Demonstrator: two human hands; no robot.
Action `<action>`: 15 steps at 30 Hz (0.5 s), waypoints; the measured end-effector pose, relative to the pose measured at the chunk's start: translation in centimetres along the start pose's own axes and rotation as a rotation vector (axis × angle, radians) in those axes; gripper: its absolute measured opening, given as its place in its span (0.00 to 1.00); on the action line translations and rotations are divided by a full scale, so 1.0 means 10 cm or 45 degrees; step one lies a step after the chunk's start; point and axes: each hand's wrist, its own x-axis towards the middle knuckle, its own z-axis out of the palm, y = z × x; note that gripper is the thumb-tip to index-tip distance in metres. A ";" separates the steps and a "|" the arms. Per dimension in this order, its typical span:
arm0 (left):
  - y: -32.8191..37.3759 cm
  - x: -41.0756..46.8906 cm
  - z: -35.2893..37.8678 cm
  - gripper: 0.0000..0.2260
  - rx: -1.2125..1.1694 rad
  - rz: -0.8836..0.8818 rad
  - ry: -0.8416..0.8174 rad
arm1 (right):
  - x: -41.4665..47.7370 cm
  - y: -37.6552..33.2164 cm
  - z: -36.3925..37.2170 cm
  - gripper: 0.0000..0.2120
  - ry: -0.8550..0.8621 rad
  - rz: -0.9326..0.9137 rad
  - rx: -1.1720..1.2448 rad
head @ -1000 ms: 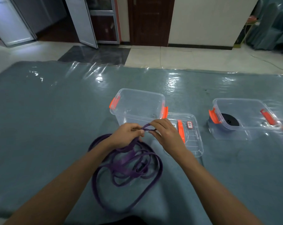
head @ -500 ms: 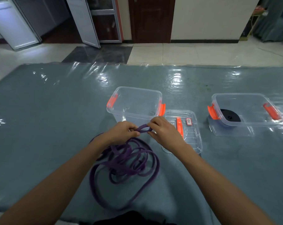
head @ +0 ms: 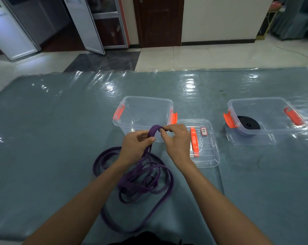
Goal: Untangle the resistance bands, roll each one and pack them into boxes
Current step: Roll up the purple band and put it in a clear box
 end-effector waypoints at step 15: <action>-0.05 -0.12 -0.11 0.11 -0.113 0.072 0.222 | -0.10 -0.51 0.18 0.03 -0.241 1.055 0.834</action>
